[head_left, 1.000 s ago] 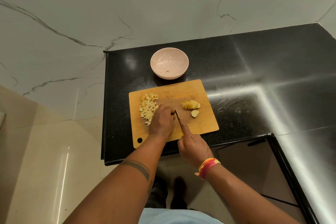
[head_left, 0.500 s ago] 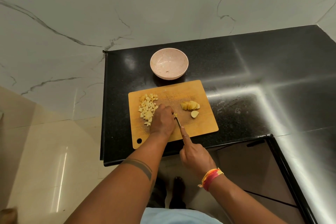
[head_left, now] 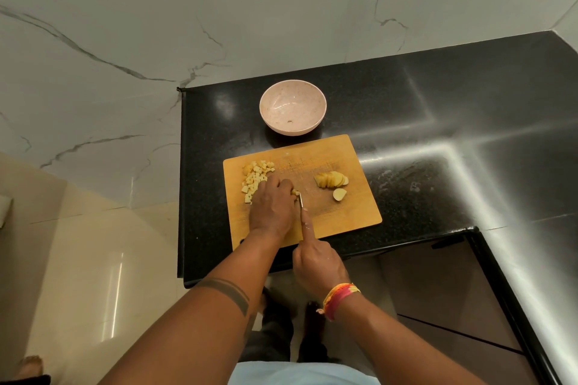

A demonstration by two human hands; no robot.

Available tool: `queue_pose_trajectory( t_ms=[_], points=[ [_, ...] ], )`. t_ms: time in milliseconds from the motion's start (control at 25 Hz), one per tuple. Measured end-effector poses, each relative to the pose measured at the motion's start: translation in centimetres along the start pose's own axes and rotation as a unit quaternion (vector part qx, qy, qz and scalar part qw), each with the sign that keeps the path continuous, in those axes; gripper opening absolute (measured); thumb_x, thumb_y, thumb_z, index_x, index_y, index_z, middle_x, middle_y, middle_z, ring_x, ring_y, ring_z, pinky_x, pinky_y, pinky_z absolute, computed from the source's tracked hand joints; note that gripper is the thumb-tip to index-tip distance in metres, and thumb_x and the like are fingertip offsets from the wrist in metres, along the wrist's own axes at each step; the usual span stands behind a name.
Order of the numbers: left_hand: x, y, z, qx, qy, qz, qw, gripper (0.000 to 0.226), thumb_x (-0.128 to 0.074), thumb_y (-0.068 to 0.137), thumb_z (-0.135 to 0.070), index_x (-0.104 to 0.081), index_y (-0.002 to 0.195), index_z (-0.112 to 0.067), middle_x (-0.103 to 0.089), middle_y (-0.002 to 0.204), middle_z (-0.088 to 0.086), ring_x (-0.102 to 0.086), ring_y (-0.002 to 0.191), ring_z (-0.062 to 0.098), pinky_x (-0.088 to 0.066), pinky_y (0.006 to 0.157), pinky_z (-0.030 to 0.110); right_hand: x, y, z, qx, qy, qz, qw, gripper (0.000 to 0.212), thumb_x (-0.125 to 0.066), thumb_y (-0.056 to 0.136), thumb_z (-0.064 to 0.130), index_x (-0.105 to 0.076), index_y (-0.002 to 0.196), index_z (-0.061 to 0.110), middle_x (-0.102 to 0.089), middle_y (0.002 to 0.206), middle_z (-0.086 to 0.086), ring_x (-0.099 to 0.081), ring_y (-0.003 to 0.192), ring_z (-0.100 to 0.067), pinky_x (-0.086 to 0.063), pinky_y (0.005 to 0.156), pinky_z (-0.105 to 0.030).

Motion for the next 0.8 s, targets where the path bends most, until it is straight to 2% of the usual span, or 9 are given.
queue_pose_trajectory(
  t_ms=[160,400,520,640,800],
  points=[
    [1.2,0.7,1.8,0.027,0.026,-0.03,0.999,0.028,-0.055,0.101,-0.027,-0.061,0.129,-0.024,-0.055,0.126,0.001,-0.05,0.112,0.02,-0.048,0.095,0.036,0.4,1.7,1.7,0.023,0.0,0.012,1.0,0.076,-0.038,0.1,0.022,0.004,0.163,0.032,-0.06,0.071,-0.003,-0.055,0.058,-0.021,-0.043,0.054,-0.039],
    [2.5,1.4,0.1,0.021,0.001,-0.06,0.998,0.018,-0.056,0.102,-0.027,-0.063,0.117,-0.022,-0.056,0.117,0.001,-0.051,0.103,0.018,-0.05,0.087,0.033,3.9,0.2,-1.5,-0.008,0.036,-0.065,0.997,0.074,-0.041,0.101,0.022,-0.004,0.162,0.039,-0.056,0.061,0.001,-0.052,0.054,-0.02,-0.039,0.051,-0.041],
    [0.9,2.4,-2.1,0.006,-0.081,-0.006,0.997,0.019,-0.056,0.101,-0.024,-0.062,0.119,-0.021,-0.055,0.12,0.001,-0.051,0.11,0.021,-0.049,0.089,0.034,5.4,-0.2,-3.0,-0.009,0.048,-0.1,0.994,0.078,-0.043,0.1,0.019,-0.001,0.16,0.045,-0.052,0.056,0.002,-0.047,0.048,-0.018,-0.037,0.047,-0.039],
    [-1.1,3.1,-4.5,-0.017,-0.142,0.069,0.987,0.032,-0.059,0.1,-0.028,-0.061,0.131,-0.022,-0.054,0.131,0.001,-0.05,0.122,0.022,-0.048,0.1,0.039,6.0,0.2,-3.5,-0.016,0.039,-0.1,0.994,0.076,-0.044,0.101,0.017,-0.004,0.162,0.038,-0.053,0.056,0.002,-0.045,0.047,-0.017,-0.032,0.044,-0.031],
    [-2.3,3.6,-4.8,-0.025,-0.14,0.07,0.987,0.03,-0.063,0.097,-0.02,-0.064,0.127,-0.02,-0.057,0.126,0.001,-0.052,0.12,0.023,-0.047,0.099,0.037,6.4,0.7,-3.5,-0.022,0.034,-0.092,0.995,0.073,-0.042,0.102,0.019,-0.007,0.163,0.036,-0.055,0.059,0.0,-0.046,0.048,-0.017,-0.031,0.045,-0.031]
  ],
)
Point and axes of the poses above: each hand's wrist, its own y-axis towards the middle knuckle, its own x-axis out of the back of the hand, z = x × y, the point moved 7 cm from there along y, towards the middle knuckle
